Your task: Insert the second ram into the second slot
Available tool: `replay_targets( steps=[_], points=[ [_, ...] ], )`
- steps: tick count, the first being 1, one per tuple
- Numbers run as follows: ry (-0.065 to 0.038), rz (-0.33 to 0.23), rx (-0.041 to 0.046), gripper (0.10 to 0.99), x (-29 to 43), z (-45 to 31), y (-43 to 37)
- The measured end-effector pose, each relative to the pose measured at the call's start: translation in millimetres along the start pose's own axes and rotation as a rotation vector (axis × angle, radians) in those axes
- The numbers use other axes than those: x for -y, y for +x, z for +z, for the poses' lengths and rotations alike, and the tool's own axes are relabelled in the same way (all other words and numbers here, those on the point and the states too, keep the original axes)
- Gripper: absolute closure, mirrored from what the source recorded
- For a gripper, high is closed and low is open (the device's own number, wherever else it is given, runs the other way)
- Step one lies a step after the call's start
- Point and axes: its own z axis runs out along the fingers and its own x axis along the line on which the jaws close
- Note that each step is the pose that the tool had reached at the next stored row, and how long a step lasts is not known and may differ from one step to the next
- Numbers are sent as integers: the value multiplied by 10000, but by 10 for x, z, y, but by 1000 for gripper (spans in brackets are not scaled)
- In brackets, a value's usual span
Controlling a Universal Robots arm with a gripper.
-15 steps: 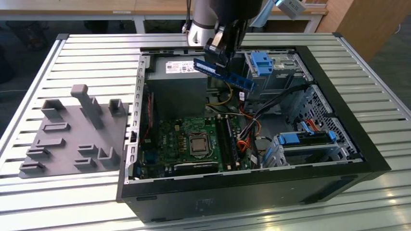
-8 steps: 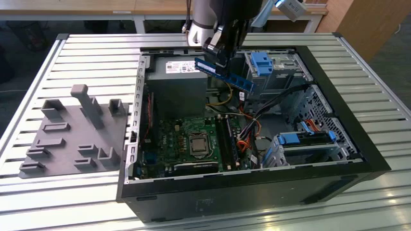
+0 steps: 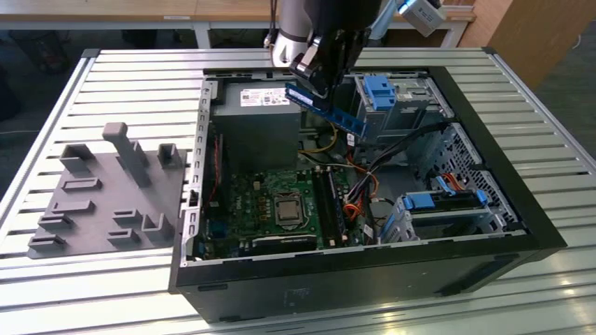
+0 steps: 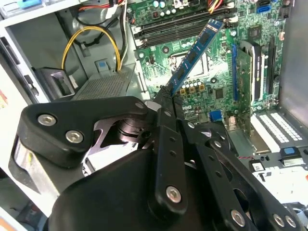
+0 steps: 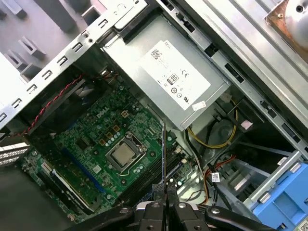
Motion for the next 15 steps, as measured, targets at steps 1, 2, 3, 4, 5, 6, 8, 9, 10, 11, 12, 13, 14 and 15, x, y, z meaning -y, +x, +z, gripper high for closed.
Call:
replay_targets(
  steps=[1, 2, 3, 4, 5, 6, 8, 9, 10, 11, 12, 13, 14, 15],
  points=[
    [0, 22, 1, 957, 12, 0, 12],
    [0, 35, 1, 957, 27, 0, 26],
    [0, 47, 2, 957, 42, 0, 41],
    [0, 59, 3, 957, 57, 1, 56],
    [1, 76, 4, 957, 69, 1, 68],
    [8, 112, -2, 957, 73, 1, 73],
    [17, 339, 0, 957, 74, 1, 73],
    [21, 507, 3, 957, 74, 2, 73],
    [25, 679, 7, 957, 74, 2, 73],
    [28, 852, 13, 957, 74, 3, 73],
    [31, 1021, 20, 957, 74, 5, 73],
    [35, 1187, 24, 957, 74, 5, 73],
    [37, 1327, 29, 957, 74, 6, 73],
    [39, 1448, 33, 957, 74, 6, 73]
  ],
)
